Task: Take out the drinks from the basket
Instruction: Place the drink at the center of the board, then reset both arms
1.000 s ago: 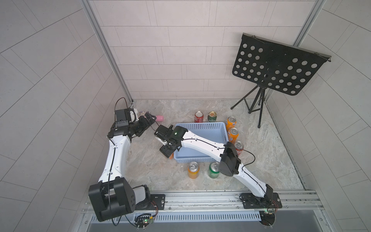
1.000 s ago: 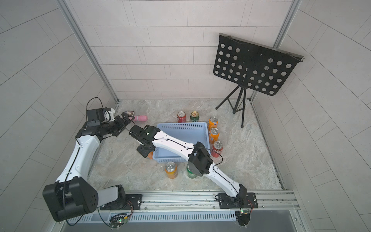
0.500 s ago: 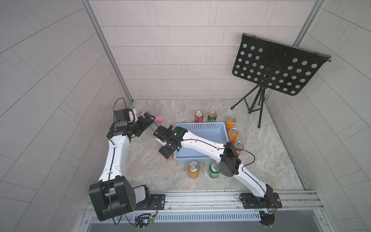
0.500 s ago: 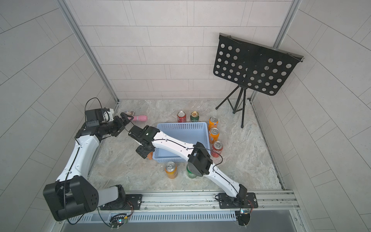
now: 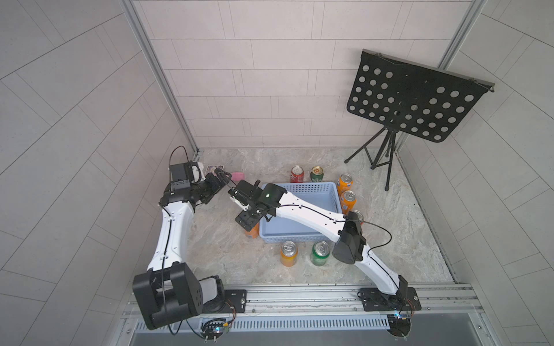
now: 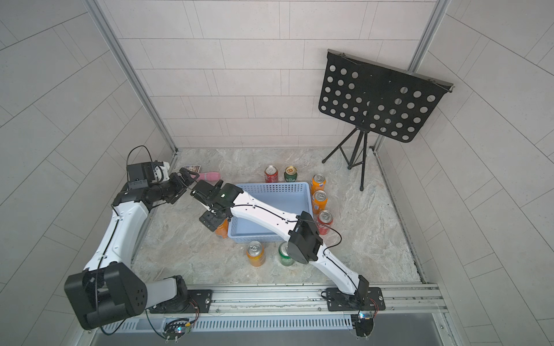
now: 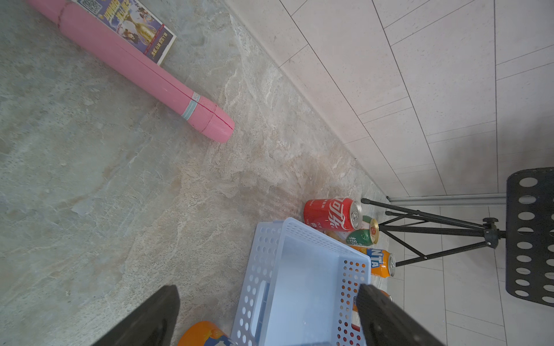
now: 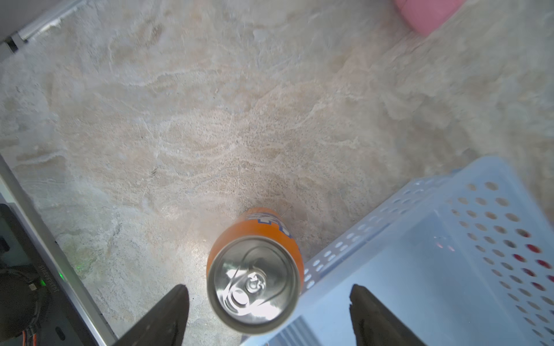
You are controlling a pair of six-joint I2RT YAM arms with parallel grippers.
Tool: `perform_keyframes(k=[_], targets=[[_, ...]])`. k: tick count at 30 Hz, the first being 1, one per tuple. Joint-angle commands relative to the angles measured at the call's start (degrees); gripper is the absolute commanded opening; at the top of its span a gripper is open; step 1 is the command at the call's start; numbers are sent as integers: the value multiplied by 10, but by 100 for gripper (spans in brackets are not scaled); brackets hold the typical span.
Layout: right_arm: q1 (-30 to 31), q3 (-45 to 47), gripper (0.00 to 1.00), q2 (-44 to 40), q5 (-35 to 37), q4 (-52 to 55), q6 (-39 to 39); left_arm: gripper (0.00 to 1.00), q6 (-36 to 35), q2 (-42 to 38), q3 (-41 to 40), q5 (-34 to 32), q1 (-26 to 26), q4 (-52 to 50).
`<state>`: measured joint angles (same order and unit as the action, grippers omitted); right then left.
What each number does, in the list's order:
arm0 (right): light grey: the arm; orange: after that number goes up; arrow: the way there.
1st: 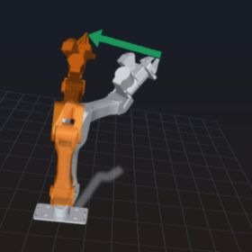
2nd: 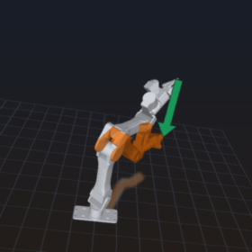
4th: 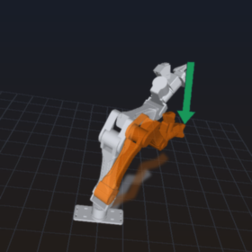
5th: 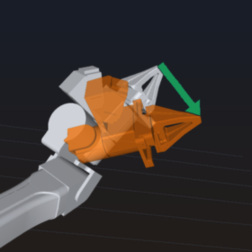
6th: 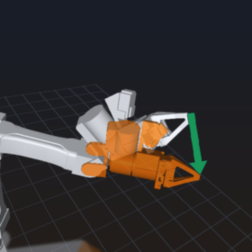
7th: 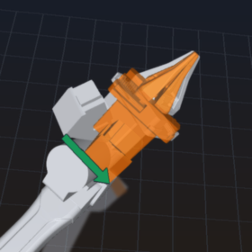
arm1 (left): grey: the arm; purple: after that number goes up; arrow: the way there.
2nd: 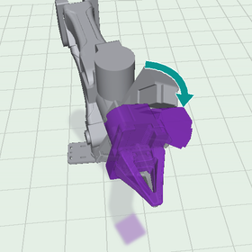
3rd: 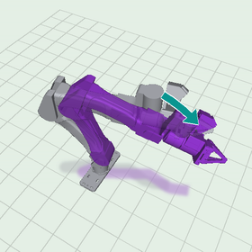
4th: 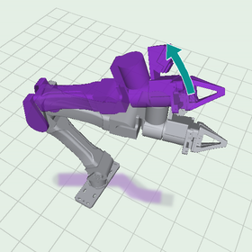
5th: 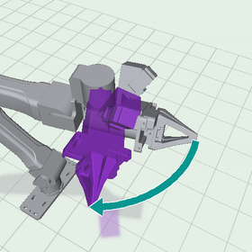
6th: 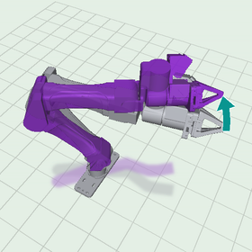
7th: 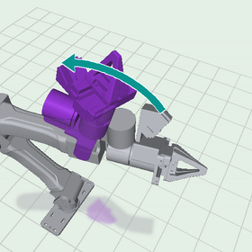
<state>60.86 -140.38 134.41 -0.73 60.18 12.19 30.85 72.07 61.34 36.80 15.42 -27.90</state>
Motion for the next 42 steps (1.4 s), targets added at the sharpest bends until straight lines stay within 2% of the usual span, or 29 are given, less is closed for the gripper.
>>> perform_keyframes(k=[1,5,9,16,18,22,25,29,32,37,42], targets=[[3,13,85,-68,43,1,-16,100,-17,-6,0,6,5,-5],[2,57,83,-121,81,-5,-27,100,-24,-27,-7,0,-7,-1],[-3,141,83,-188,119,-40,-28,100,-60,-51,-11,-77,-49,-25],[-26,369,85,-361,205,-159,-47,100,-66,-123,-96,-151,-93,73],[-33,448,88,-426,226,-216,-55,100,-67,-148,-116,-200,-119,96],[-67,590,100,-564,263,-292,-58,100,-72,-167,-123,-346,-171,97],[-119,661,100,-655,258,-310,-62,100,-70,-193,-176,-439,-190,161],[-192,731,100,-740,296,-312,-55,100,-71,-223,-257,-521,-191,267],[-229,785,100,-782,323,-328,-54,100,-86,-207,-279,-571,-191,306],[-251,846,100,-810,362,-357,-59,100,-141,-138,-292,-622,-191,358],[-288,904,100,-823,432,-402,-75,100,-158,-110,-352,-643,-191,472]])
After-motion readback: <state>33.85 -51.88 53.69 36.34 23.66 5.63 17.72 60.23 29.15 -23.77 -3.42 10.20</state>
